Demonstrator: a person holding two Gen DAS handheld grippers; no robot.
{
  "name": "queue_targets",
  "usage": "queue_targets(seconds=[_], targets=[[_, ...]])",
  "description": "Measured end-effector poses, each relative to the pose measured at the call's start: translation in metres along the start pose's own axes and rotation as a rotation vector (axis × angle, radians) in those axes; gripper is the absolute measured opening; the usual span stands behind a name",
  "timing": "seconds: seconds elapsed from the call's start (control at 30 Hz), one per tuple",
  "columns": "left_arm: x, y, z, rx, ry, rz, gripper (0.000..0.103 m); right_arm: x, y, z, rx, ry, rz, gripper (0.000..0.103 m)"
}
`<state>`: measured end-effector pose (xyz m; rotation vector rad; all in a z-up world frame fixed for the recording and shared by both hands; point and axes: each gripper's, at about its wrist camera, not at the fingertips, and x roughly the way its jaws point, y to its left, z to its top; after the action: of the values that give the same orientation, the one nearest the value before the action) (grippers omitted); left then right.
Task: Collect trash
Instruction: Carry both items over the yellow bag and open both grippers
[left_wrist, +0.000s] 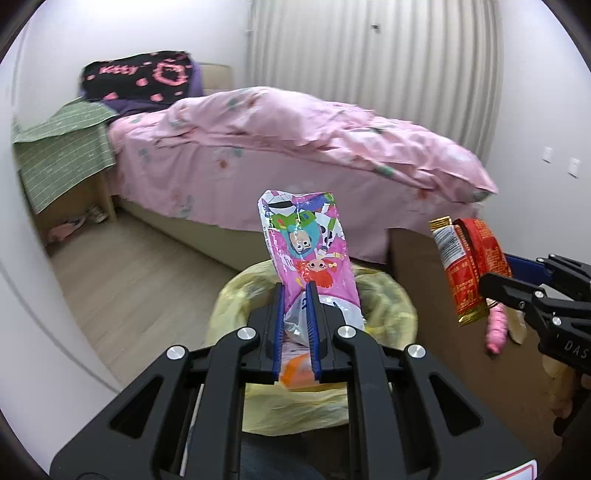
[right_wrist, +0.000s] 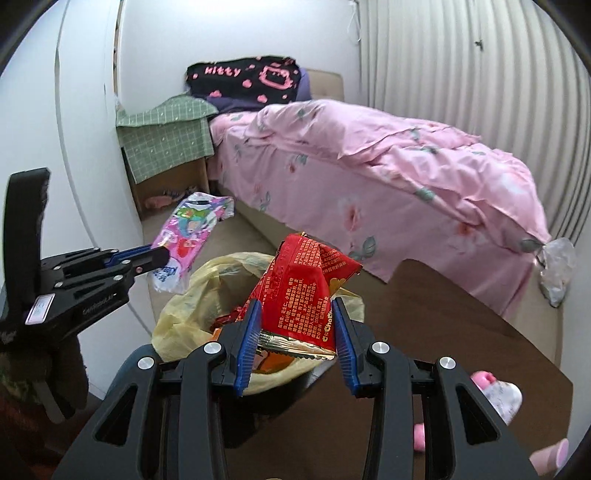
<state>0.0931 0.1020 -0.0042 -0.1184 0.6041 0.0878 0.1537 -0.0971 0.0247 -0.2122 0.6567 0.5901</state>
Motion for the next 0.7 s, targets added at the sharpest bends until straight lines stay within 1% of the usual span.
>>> queue_targets(seconds=[0.03,0.1,0.27,0.43,0.53,0.6,0.67,0.7], targets=[[0.005,0.006,-0.004,-0.026,0.012,0.005,0.011,0.008,0.0,0.0,-0.008,0.012,0.001,0.036],[0.016,0.015,-0.015,-0.078,0.05,-0.012,0.011,0.022,-0.003,0.0,-0.008,0.033,0.016,0.036],[0.048,0.014,-0.03,-0.102,0.115,-0.052,0.011,0.064,-0.008,-0.004,-0.001,0.092,0.07,0.036],[0.071,0.016,-0.026,-0.147,0.138,-0.037,0.011,0.104,-0.02,-0.009,0.041,0.15,0.128,0.036],[0.08,0.015,-0.022,-0.163,0.141,-0.031,0.011,0.124,-0.02,-0.008,0.053,0.177,0.183,0.036],[0.085,0.016,-0.019,-0.174,0.144,-0.012,0.011,0.141,-0.018,-0.005,0.054,0.215,0.217,0.036],[0.09,0.019,-0.017,-0.188,0.153,0.016,0.011,0.163,-0.016,-0.006,0.071,0.29,0.245,0.036],[0.093,0.021,-0.017,-0.197,0.16,0.024,0.011,0.179,-0.016,-0.008,0.09,0.348,0.258,0.036]])
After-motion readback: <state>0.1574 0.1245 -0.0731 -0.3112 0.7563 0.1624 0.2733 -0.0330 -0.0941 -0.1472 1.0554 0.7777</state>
